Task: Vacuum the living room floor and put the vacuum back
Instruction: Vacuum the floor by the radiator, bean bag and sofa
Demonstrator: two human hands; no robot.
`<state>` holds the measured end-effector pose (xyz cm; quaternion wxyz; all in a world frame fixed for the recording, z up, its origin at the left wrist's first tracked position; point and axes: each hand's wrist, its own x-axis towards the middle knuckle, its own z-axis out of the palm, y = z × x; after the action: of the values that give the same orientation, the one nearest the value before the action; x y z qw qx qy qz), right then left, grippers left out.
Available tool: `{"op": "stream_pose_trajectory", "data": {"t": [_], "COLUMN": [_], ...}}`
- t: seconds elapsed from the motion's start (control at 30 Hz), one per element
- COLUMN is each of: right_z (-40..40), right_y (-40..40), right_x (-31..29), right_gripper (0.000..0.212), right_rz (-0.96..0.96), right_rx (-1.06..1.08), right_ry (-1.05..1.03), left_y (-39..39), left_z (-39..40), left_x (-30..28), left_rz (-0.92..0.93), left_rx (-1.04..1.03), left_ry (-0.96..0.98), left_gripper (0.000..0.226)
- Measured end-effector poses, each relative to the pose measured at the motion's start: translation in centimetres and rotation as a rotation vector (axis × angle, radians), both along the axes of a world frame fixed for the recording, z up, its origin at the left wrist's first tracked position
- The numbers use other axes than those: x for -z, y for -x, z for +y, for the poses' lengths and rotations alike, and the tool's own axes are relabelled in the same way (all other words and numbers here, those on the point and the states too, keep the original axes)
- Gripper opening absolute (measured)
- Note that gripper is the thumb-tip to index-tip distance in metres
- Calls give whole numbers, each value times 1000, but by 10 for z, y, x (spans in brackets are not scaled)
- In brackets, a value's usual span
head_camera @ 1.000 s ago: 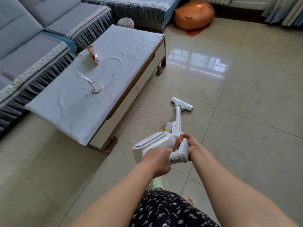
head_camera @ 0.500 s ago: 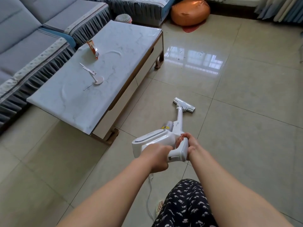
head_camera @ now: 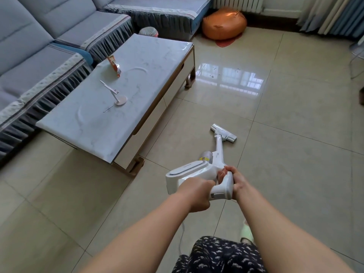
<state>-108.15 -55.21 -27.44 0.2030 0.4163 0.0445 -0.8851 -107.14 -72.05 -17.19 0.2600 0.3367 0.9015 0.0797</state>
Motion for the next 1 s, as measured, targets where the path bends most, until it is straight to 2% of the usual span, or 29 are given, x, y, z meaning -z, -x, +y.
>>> {"op": "stream_pose_trajectory", "data": {"t": [0.17,0.2,0.3,0.33,0.6,0.67,1.0], "right_z": [42,52,88,107,221,245,337], "right_y": [4,6,23,32,85,97,164], "right_x": [10,10,6,3,-9,-14,-13], "right_gripper": [62,56,20,15,21,15,20], "right_rz": [-19,-31,-83,-97,-59,-58,-47], "right_rx": [-65,-93,-143,-153,-250,-284,-347], "right_ry": [51,29,-55,-64,-74,-96,-173], "left_y": [-3,-2,9,15,55,61,113], "left_z": [40,50,88,108,227,253,346], "left_x": [7,7,4,3,4,4,5], "left_rz": [6,8,6,-1,-25,-28,-14], "left_rx": [-14,-21,-68,-86,-211,-242,-326], "left_ry": [-25,-29,-35,-30,-33,-47,-88], "left_gripper": [18,18,16,16,24,27,33]}}
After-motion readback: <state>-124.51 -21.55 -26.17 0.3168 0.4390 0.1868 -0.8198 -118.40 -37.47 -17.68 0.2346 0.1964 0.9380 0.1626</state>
